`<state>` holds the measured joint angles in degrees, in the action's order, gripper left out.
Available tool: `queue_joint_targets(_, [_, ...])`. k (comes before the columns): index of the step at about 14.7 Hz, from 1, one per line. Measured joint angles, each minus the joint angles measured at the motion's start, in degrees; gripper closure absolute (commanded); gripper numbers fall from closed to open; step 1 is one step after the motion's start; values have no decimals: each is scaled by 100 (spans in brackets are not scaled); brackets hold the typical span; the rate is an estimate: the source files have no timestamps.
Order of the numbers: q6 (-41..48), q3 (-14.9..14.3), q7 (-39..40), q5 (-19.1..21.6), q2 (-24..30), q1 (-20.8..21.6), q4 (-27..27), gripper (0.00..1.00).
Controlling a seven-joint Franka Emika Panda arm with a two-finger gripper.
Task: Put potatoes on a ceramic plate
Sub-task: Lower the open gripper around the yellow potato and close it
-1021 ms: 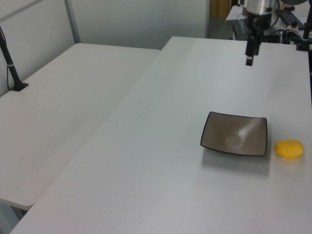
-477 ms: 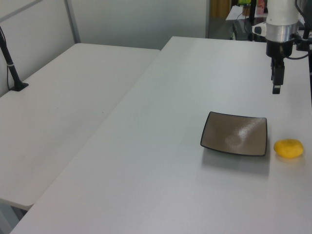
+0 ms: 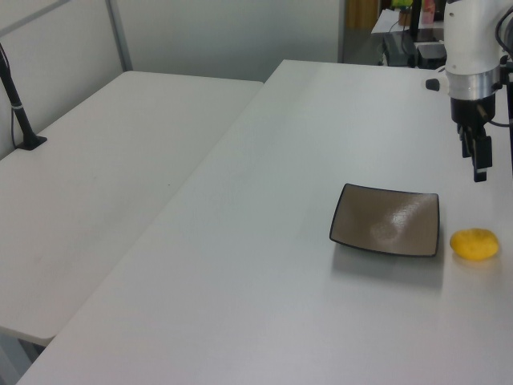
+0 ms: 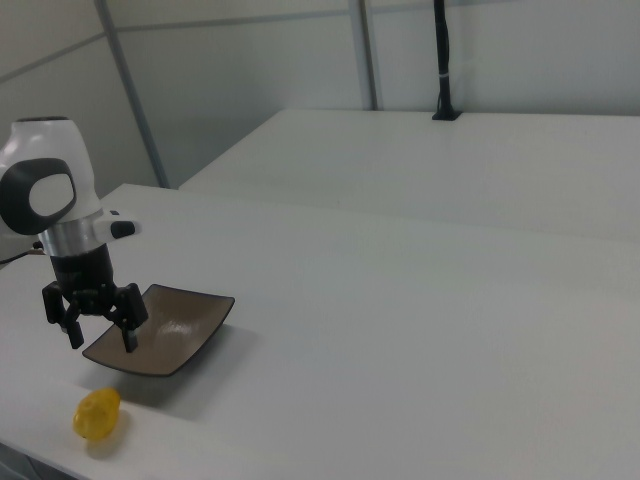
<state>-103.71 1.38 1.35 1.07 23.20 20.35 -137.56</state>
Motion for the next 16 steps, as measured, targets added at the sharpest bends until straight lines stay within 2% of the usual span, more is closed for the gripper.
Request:
queue_joint_targets(2, [145, -11, 279, 14, 29, 19, 69, 0])
queue_joint_targets(4, [-213, 0, 360, 72, 2, 187, -110, 0])
queue_joint_targets(8, [-855, 61, 365, 487, -96, 405, -528, 0])
queue_joint_targets(11, [-1192, 188, 365, 585, -457, 410, -633, 0])
queue_joint_targets(16, [-1419, 219, 365, 587, -946, 617, -652, 0])
